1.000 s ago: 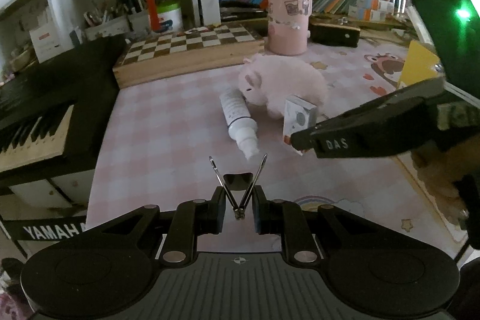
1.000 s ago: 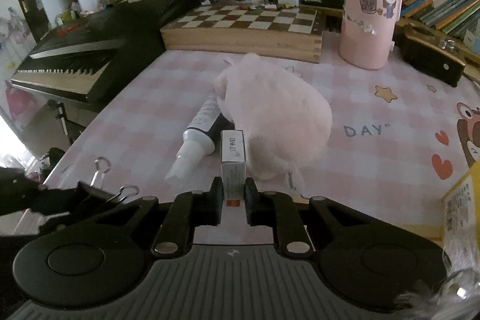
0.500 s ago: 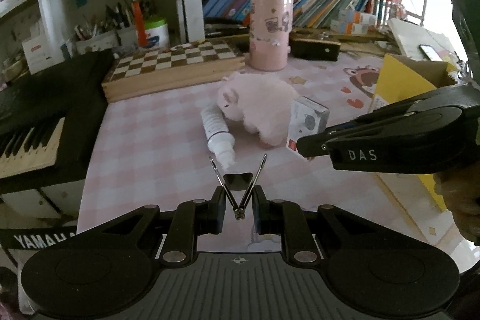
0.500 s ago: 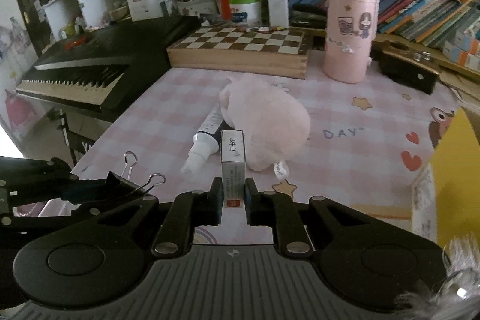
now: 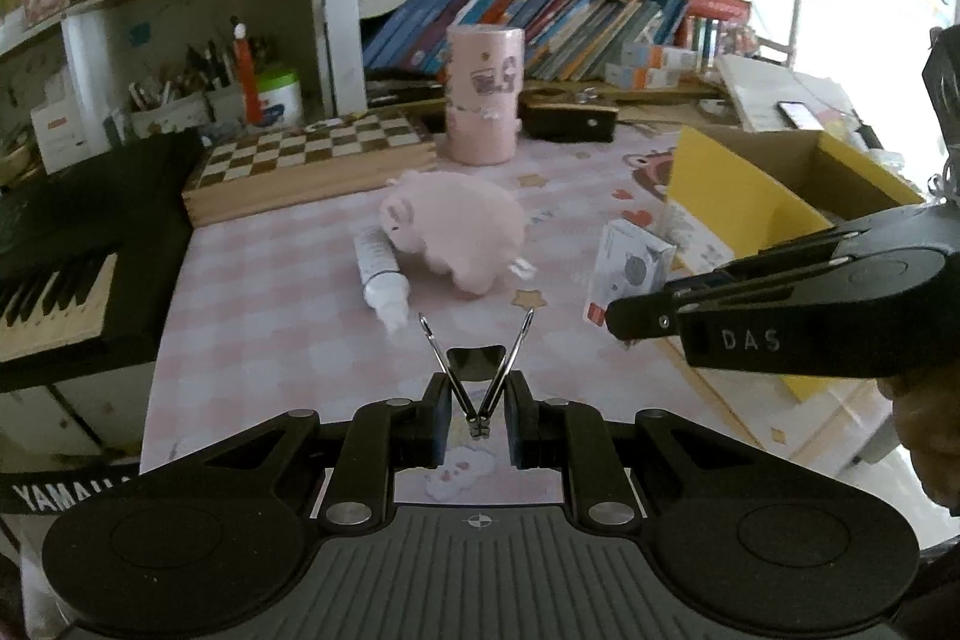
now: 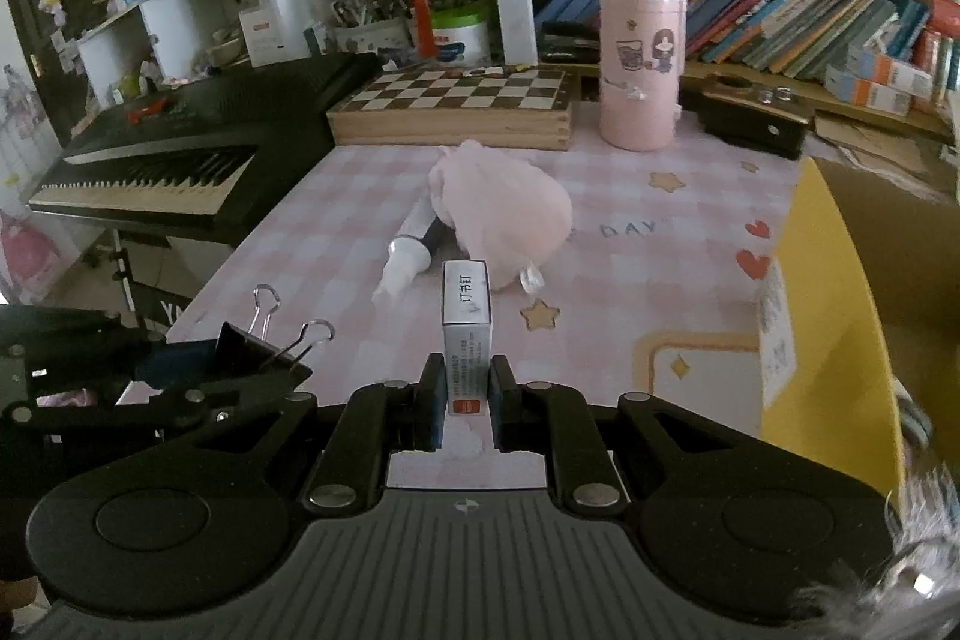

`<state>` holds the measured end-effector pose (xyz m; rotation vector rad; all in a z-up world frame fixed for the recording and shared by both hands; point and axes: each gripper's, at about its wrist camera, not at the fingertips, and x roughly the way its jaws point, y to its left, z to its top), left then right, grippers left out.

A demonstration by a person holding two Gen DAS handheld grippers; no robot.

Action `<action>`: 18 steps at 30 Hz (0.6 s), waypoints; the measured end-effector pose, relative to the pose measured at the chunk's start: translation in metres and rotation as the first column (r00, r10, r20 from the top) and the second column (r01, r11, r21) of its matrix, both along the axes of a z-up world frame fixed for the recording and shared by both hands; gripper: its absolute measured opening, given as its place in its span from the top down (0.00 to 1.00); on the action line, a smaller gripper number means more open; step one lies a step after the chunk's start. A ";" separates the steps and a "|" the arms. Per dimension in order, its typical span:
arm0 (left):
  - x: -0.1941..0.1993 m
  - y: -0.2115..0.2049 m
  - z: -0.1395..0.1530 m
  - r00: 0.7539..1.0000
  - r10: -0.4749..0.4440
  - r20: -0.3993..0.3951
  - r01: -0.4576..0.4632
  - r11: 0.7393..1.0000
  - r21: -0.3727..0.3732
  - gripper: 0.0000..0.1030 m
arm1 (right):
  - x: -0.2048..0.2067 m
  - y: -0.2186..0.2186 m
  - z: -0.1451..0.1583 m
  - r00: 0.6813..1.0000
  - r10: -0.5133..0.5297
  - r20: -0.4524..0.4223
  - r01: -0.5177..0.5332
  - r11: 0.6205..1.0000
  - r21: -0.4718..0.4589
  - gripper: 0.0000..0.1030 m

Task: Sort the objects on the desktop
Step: 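Lift and carry the clip and white box in both grippers toward the yellow box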

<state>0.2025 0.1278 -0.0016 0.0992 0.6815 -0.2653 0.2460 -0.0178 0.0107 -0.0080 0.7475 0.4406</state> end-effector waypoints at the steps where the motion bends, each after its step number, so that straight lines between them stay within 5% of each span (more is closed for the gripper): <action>1: -0.003 -0.002 0.001 1.000 -0.005 0.003 0.005 1.000 -0.001 0.84 | -0.005 -0.001 0.001 1.000 -0.005 0.000 0.005 1.000 0.000 0.87; 18: -0.075 -0.026 0.006 0.993 -0.119 0.026 0.119 0.993 0.009 0.83 | -0.096 -0.028 0.000 0.993 -0.119 -0.002 0.119 0.993 0.011 0.87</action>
